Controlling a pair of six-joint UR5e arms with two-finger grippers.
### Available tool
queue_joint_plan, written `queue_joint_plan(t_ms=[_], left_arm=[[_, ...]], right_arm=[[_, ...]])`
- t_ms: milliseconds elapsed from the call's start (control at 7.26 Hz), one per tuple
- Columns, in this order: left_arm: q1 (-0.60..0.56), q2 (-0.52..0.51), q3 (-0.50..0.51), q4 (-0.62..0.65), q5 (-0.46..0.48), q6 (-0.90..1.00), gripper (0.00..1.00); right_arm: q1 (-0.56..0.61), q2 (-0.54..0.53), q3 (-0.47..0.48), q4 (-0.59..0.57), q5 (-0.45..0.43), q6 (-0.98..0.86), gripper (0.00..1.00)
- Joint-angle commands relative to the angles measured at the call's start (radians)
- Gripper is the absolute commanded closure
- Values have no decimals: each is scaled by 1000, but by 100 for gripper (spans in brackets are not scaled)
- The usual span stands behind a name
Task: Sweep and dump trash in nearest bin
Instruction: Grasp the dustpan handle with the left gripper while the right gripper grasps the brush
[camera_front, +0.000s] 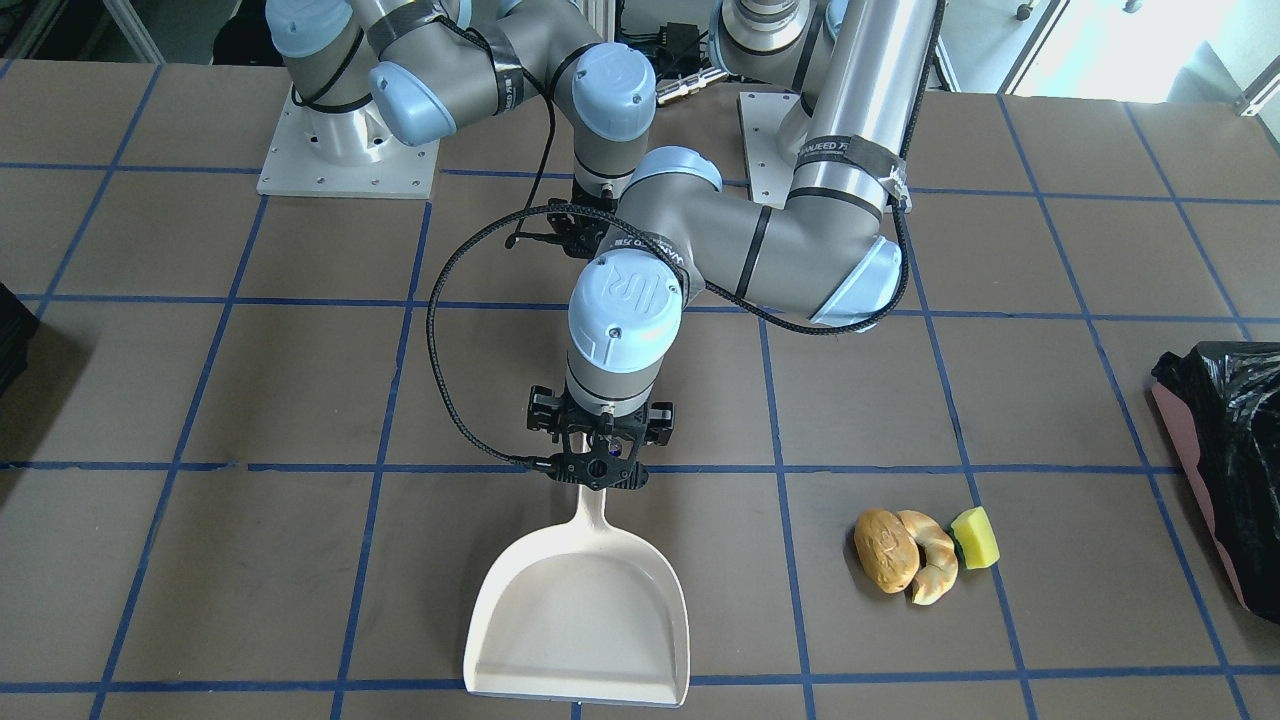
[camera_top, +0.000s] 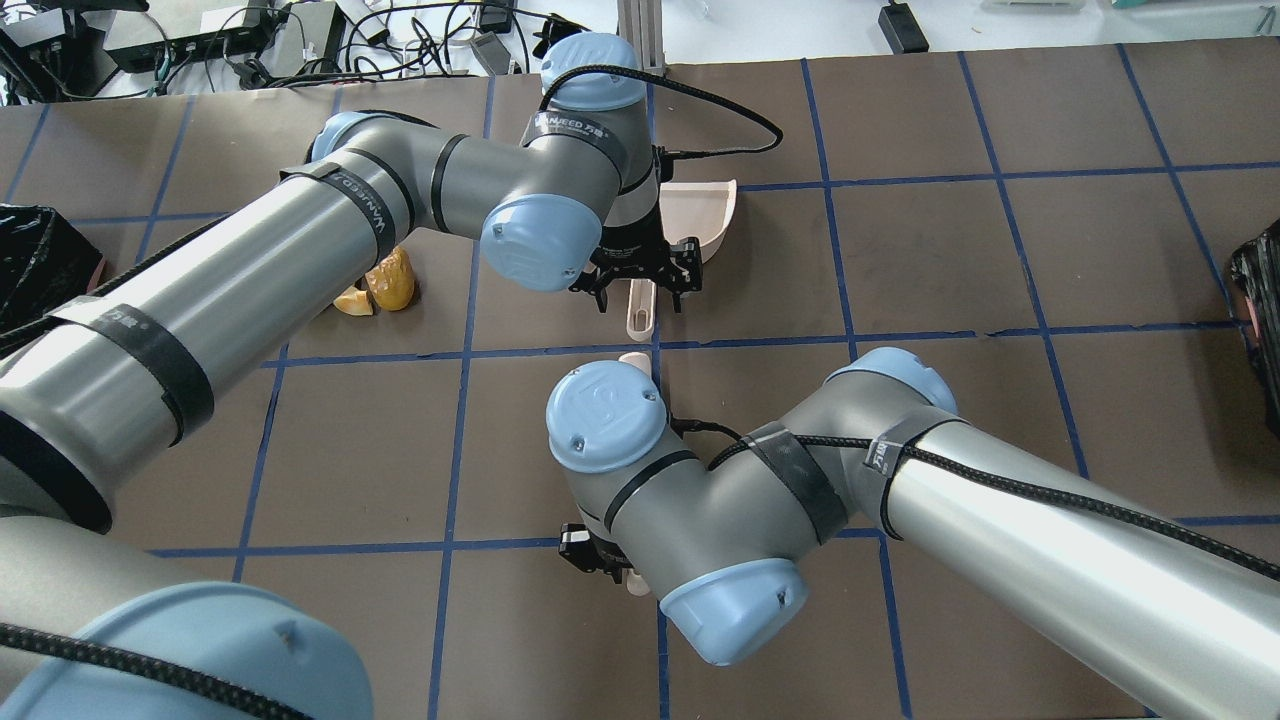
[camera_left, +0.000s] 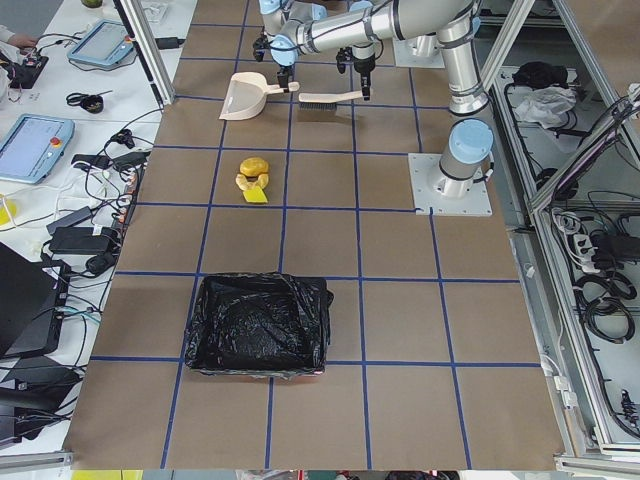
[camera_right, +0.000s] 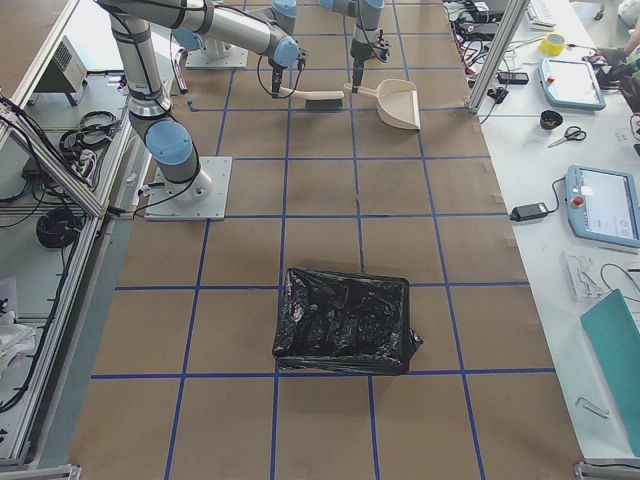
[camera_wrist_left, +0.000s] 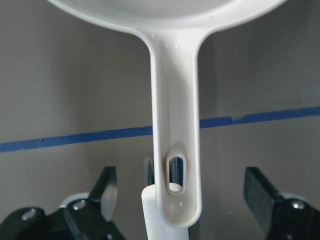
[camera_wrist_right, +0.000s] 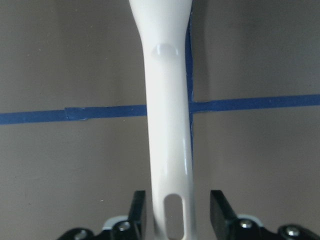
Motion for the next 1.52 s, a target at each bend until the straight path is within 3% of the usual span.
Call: queue_joint_plan(t_ms=[0,276,551,689,964,1102,1240,1378], left_arm=[[-2,-24,-3,51,0,7,14],[-2,-56,-3,100,0,3,15],[-2,-62,-7,102,8,6,36],[-2,-47,-8,96,11,6,54],[-2,-33,-10,85,11,6,56],[-2,-38,-10,86,11,7,63],[-2,-41,-10,85,9,7,93],[-2,-39,-11,82,11,9,100]], right_arm=[[1,-4,0,-3,-3,15,95],[1,-7,-1,0,-3,91,100],[4,-21,-1,1,-5,195,100],[7,-30,-1,1,-14,243,100],[9,-43,0,21,-6,454,100],[15,-44,0,21,-17,529,100],[20,-46,0,21,-21,606,100],[24,-47,-1,21,-44,613,100]])
